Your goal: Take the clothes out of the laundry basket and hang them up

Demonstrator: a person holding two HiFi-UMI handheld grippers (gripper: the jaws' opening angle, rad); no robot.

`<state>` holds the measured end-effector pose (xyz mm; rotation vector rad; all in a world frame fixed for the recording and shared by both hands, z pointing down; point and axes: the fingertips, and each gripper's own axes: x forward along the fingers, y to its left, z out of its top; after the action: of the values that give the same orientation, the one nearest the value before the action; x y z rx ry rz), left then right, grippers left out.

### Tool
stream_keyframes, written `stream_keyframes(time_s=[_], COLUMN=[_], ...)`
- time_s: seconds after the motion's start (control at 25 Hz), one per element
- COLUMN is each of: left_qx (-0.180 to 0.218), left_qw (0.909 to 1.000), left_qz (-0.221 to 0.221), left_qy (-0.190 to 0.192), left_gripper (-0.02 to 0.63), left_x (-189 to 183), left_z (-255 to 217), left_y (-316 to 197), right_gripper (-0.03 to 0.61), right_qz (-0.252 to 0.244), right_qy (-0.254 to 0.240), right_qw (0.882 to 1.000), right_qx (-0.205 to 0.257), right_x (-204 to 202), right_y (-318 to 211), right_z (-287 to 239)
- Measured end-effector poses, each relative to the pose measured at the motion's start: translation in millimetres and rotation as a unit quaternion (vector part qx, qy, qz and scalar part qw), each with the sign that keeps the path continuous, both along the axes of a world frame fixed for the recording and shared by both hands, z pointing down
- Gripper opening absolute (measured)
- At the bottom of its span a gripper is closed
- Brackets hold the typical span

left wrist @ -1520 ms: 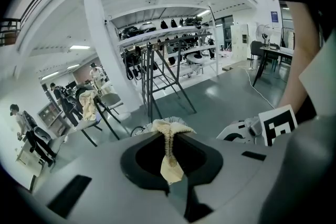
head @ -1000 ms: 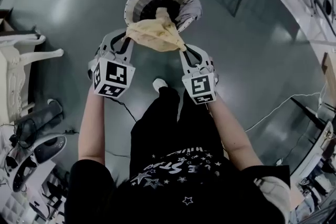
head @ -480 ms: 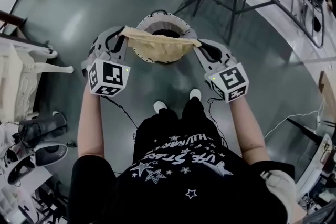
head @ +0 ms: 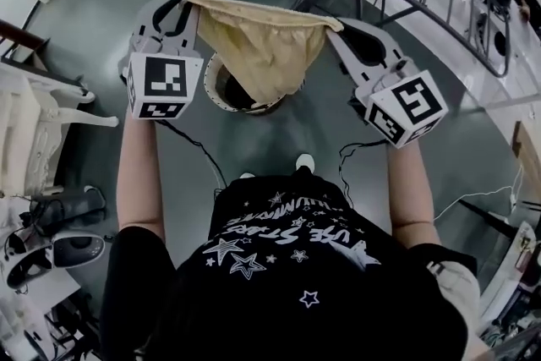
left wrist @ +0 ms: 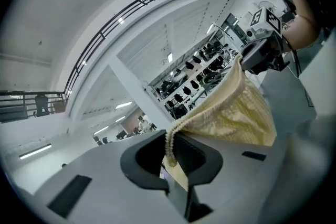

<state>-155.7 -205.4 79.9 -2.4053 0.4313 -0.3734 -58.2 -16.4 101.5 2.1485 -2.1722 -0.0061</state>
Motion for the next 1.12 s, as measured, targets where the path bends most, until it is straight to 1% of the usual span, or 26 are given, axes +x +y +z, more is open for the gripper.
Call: stream_keyframes(time_s=[0.24, 0.36, 0.44, 0.52, 0.68, 0.76, 1.0, 1.12], left_qx=[0.021, 0.025, 0.030, 0.034, 0.035, 0.030, 0.018, 0.010], left_qw=[0.9963, 0.9914, 0.9877, 0.9853, 0.9824, 0.9802, 0.9711, 0.9671], left_qz=[0.043, 0.077, 0.098, 0.117, 0.152, 0.170, 0.215, 0.236], left_qy=[0.072, 0.103, 0.118, 0.120, 0.103, 0.098, 0.103, 0.095], left_gripper=[0.052, 0.052, 0.052, 0.052, 0.052, 0.052, 0.052, 0.052], left_x=[65.9, 103.2, 127.0, 151.2, 204.4, 225.7, 258.0, 281.9], left_z=[-61.3, -90.0, -104.5, -108.4, -94.4, -90.0, -88.2, -80.6], left_y=[46.6, 77.6, 98.7, 120.8, 181.5, 205.4, 240.4, 258.1], right_gripper=[0.037, 0.035, 0.035, 0.035, 0.035, 0.035, 0.035, 0.035], right_qz=[0.028, 0.044, 0.058, 0.077, 0.120, 0.136, 0.177, 0.206], right_qy=[-0.006, -0.009, -0.003, 0.002, -0.010, -0.017, -0.026, -0.038], right_qw=[0.998, 0.995, 0.993, 0.992, 0.988, 0.986, 0.978, 0.971], right_qx=[0.058, 0.086, 0.099, 0.102, 0.099, 0.099, 0.110, 0.117], right_x=[47.6, 71.3, 88.4, 110.3, 156.7, 171.9, 192.0, 212.0], right_y=[52.2, 87.6, 111.0, 134.1, 195.2, 220.5, 260.0, 278.9], right_z=[-52.5, -75.1, -87.1, -89.9, -77.4, -73.8, -72.5, -66.7])
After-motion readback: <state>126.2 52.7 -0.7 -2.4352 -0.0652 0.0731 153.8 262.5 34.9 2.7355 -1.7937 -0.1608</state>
